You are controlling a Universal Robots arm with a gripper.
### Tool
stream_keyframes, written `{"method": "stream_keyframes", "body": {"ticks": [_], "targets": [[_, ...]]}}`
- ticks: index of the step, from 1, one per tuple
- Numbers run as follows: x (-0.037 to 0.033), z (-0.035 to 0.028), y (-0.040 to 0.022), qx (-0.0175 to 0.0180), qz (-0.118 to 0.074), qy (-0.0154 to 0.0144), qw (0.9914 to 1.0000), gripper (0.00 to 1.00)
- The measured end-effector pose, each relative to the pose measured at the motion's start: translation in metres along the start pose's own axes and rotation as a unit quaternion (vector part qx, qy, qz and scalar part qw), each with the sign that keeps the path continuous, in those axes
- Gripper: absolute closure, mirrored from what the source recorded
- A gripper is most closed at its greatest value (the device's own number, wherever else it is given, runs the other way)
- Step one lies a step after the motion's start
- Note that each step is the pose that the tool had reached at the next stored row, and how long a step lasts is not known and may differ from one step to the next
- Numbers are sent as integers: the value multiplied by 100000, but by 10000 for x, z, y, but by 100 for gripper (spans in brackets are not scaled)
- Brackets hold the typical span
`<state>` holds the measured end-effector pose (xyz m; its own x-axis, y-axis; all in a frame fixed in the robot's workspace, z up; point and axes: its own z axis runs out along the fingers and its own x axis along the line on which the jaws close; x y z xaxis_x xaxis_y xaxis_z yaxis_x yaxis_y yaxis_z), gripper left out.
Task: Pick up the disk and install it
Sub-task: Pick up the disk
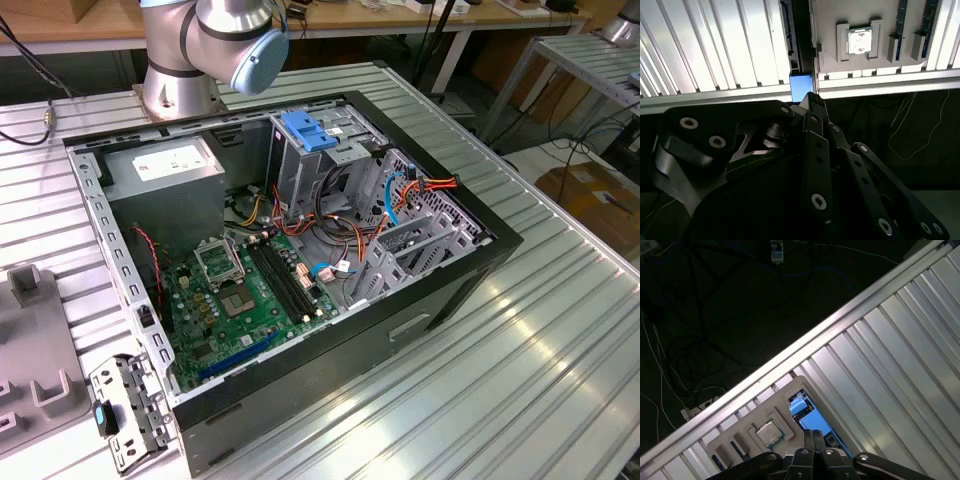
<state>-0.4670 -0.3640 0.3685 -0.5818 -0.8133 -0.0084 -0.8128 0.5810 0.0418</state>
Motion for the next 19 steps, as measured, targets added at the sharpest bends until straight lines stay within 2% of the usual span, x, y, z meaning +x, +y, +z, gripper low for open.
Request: {"method": "stream_keyframes", "body": {"ticks": [1,3,5,7,8,11,12,13,14,19], "targets": [[0,0,0,-16,-1737,75,99985,89],[0,0,0,-32,-3809,159,99927,89],[0,0,0,-52,-5850,248,99828,89],[0,0,0,-76,-8997,377,99594,89],[0,0,0,-85,-9943,417,99504,89],[0,0,0,-111,-13325,557,99107,89],[0,-1,0,-128,-14728,621,98908,89],[0,0,0,-134,-15643,658,98767,89],[0,0,0,-143,-16721,703,98590,89],[-2,0,-3,-173,-20639,866,97843,89]]}}
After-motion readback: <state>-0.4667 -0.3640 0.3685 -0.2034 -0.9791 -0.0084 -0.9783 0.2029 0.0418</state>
